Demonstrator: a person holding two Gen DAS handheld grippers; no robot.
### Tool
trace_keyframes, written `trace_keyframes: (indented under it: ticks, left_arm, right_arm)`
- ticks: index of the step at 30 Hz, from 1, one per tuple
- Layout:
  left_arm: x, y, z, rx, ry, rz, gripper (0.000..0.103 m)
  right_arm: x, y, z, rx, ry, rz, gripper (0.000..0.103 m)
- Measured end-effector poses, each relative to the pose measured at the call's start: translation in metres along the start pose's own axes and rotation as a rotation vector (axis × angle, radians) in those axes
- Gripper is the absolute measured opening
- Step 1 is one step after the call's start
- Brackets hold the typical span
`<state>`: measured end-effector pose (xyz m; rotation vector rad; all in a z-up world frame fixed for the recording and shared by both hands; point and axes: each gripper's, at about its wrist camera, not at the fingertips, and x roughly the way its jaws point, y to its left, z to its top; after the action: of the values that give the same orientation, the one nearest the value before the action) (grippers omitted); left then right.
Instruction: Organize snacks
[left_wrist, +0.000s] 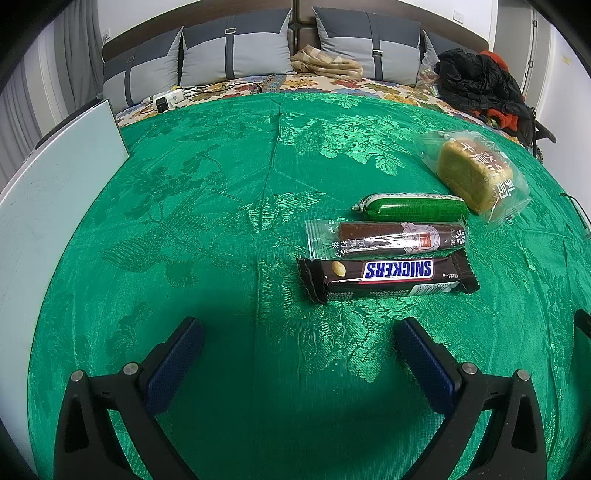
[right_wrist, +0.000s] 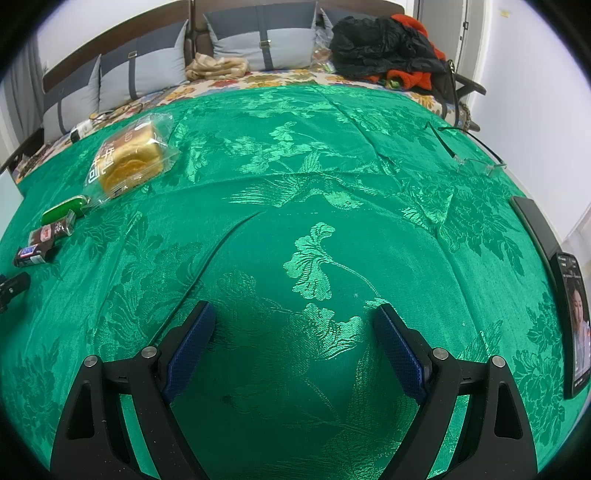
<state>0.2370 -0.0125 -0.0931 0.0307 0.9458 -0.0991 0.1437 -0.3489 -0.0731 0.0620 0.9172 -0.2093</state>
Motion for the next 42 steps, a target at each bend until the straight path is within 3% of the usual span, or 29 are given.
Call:
trace_keyframes:
  ticks: [42]
  left_arm:
    - [0.0001,-0.0002,-0.0001,0.000,0.000,0.001,0.103]
  right_arm:
    - [0.0008,-0.0009,0.0002,0.001,0.001,-0.011,0.091]
